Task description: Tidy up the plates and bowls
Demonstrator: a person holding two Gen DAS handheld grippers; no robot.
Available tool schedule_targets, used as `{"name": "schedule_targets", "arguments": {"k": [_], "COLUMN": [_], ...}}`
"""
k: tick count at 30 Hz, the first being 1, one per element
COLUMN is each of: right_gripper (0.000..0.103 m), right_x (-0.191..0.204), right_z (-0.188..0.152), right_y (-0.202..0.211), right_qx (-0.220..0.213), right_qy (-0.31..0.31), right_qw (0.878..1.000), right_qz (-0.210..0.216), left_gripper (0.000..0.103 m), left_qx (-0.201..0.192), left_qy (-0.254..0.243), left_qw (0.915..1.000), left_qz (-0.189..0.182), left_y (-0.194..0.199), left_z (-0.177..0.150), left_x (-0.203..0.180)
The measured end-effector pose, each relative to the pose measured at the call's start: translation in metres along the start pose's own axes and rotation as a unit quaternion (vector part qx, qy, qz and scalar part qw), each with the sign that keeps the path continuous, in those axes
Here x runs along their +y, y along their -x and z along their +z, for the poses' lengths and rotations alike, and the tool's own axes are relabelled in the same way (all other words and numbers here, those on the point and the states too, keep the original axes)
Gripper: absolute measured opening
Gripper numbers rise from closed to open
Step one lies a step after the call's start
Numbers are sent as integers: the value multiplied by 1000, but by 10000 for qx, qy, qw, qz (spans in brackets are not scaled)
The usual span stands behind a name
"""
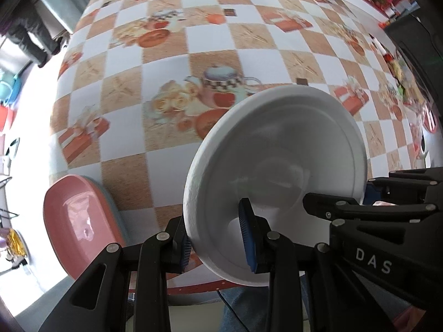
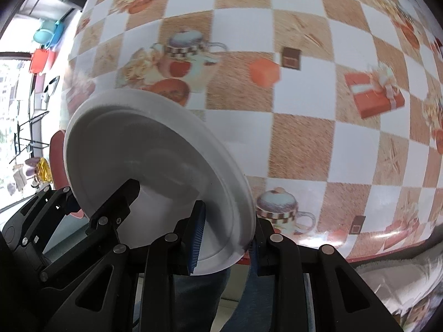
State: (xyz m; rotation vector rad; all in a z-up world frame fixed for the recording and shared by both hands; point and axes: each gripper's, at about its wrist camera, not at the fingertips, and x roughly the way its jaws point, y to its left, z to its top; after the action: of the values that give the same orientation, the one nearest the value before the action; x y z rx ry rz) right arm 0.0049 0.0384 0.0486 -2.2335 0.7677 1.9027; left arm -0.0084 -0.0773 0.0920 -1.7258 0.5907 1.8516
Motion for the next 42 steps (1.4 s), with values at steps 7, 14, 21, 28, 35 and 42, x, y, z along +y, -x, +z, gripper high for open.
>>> {"name": "schedule_targets", "arguments": {"k": [7, 14, 21, 28, 35, 42], "right_gripper": [31, 31, 31, 31, 31, 30], "right_x": [24, 46, 76, 116, 159, 189], "right_z": [-5, -2, 3, 4, 4, 6], "right_y": [2, 14, 32, 37, 25, 7], "right_qx": [-71, -125, -130, -119, -35, 131], "right_qy": [318, 716, 1144, 1584, 2004, 2269], "right_qw": [9994, 9973, 9932, 9871, 9795, 9736], "right_qz": [-75, -142, -185, -182, -189, -224], "left_gripper": [34, 34, 34, 34, 33, 33], "left_qx": [-179, -341, -468, -568, -564, -447], "left_qy": [376, 778, 1246, 1757, 2293, 2689], "left_qw": [9991, 9963, 9909, 9822, 9707, 9609], "left_qz": [44, 115, 213, 329, 435, 491], "left_y": [8, 15, 25, 36, 40, 34], "left_z": [6, 5, -11, -29, -52, -69], "left_x": [43, 73, 105, 140, 173, 196]}}
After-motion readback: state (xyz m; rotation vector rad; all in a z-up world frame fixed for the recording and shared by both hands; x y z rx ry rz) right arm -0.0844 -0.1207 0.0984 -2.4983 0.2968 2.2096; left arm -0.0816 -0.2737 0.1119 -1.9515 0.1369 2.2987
